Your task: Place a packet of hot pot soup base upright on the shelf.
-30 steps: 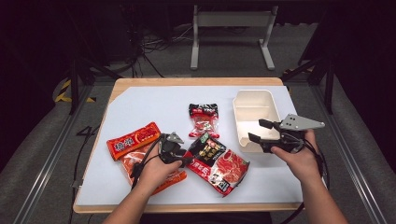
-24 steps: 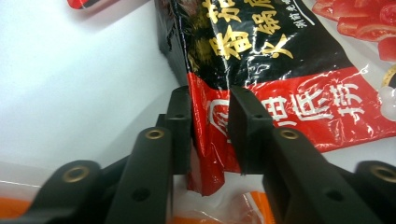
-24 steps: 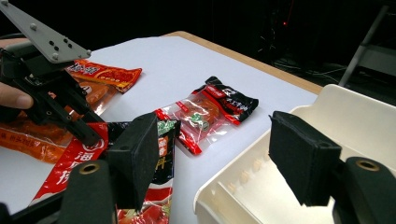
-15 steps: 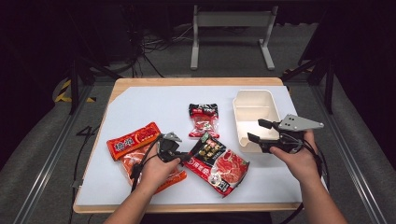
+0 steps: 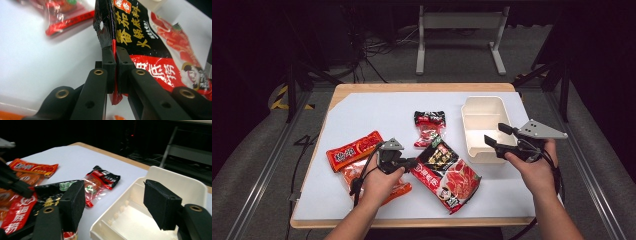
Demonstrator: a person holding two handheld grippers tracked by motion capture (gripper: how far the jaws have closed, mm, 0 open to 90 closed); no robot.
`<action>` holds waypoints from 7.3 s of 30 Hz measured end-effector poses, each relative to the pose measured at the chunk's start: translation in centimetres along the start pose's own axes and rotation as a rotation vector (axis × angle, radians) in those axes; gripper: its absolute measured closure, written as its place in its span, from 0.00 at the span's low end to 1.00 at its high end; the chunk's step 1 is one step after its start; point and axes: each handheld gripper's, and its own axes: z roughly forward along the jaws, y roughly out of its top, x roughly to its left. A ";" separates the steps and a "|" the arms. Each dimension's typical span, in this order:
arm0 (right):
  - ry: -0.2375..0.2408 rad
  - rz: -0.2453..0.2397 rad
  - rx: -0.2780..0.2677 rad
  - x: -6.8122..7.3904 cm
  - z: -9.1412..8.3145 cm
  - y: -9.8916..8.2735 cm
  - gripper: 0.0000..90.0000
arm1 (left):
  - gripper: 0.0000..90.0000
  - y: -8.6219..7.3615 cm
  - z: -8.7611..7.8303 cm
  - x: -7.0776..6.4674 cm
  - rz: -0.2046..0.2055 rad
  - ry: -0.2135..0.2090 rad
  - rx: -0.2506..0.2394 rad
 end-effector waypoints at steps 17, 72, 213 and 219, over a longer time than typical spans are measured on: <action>-0.063 -0.003 -0.013 -0.2 -1.0 0.5 0.35 | 0.97 2.2 -3.2 -2.8 0.107 0.017 -0.144; 0.385 -0.150 0.077 5.5 5.1 3.3 0.36 | 0.98 6.1 -7.2 -5.9 0.289 -0.007 -0.326; 0.030 -0.182 0.061 -12.4 6.3 12.3 0.88 | 0.11 -0.6 -11.3 1.2 0.056 0.275 -0.307; 0.013 -0.176 0.058 -12.9 6.9 11.9 0.88 | 0.11 -0.8 -11.4 1.2 0.055 0.279 -0.305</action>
